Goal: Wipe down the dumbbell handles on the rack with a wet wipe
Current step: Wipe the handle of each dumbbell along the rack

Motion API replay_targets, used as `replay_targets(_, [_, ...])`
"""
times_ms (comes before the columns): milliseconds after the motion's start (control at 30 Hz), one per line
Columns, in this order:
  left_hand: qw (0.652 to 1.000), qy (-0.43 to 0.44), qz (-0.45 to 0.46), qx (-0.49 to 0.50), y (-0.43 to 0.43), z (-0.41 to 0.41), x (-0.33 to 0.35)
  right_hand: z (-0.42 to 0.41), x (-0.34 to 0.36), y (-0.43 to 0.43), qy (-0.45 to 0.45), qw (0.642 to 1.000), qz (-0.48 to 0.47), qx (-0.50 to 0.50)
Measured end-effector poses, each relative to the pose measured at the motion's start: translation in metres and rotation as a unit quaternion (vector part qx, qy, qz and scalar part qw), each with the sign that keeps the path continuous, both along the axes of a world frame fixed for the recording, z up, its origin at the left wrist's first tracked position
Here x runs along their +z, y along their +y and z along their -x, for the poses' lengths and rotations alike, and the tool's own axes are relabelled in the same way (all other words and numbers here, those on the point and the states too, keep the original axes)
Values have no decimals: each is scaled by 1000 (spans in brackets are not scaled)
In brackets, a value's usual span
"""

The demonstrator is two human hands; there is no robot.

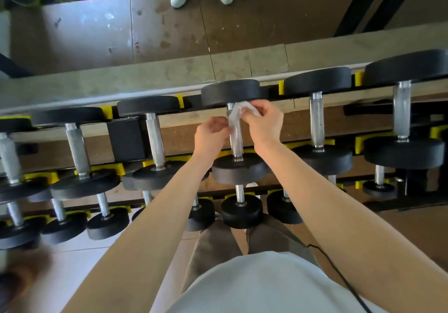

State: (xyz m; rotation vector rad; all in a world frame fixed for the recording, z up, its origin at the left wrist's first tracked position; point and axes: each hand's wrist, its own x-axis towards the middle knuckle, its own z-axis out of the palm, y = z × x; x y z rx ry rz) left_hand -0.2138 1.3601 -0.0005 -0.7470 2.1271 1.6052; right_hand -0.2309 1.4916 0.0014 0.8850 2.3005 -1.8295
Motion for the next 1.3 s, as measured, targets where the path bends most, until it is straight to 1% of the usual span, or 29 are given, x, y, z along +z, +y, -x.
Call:
replay_targets(100, [1000,5,9,-7,3,-1,-7,0,-5,-24,6,999,-7,-33])
replay_targets(233, [1000,15,10,-7,1,-3,-10,7,-9,-38,-25,997,5,-67])
replay_targets(333, [1000,7,5,-15,-2,-2,-12,5,-14,-27,-55,997,17,-52])
replay_targets(467, [1000,10,2,-22,-4,-3,-11,-11,-17,-6,-130,985,115,-12])
replay_targets(533, [999,12,-5,-32,-5,-3,-11,-17,-18,3,-161,979,127,7])
replay_targets(633, [999,15,-14,-47,-9,-5,-9,-21,-16,15,-206,972,89,72])
replay_targets(733, [998,1,-29,-57,-13,-9,-8,-23,-16,28,-232,952,-17,200])
replay_targets(767, [998,-12,-37,-58,-15,-11,-10,-23,-16,30,-241,937,-55,248])
replay_targets(833, [996,-37,-43,-71,-18,-17,-14,-24,-14,31,-259,894,-122,345])
replay_targets(900, [994,-50,-37,-87,-19,-23,-17,-24,-11,29,-266,852,-177,414])
replay_targets(933, [994,-52,-35,-91,-19,-25,-19,-22,-8,28,-257,840,-196,435])
replay_targets(1000, [993,-51,-36,-96,-19,-29,-20,-20,-4,26,-224,830,-212,465])
replay_targets(1133, [993,-51,-41,-100,-23,-27,-19,-25,-3,4,-114,806,-244,528])
replay_targets(1200, [991,-58,-59,-103,-25,-28,-17,-29,-5,-9,-61,791,-301,529])
replay_targets(1267, [991,-53,-60,-106,-27,-29,-16,-28,-9,-13,-9,776,-370,511])
replay_targets(1300, [992,-48,-58,-103,-28,-29,-16,-26,-10,-13,16,774,-390,498])
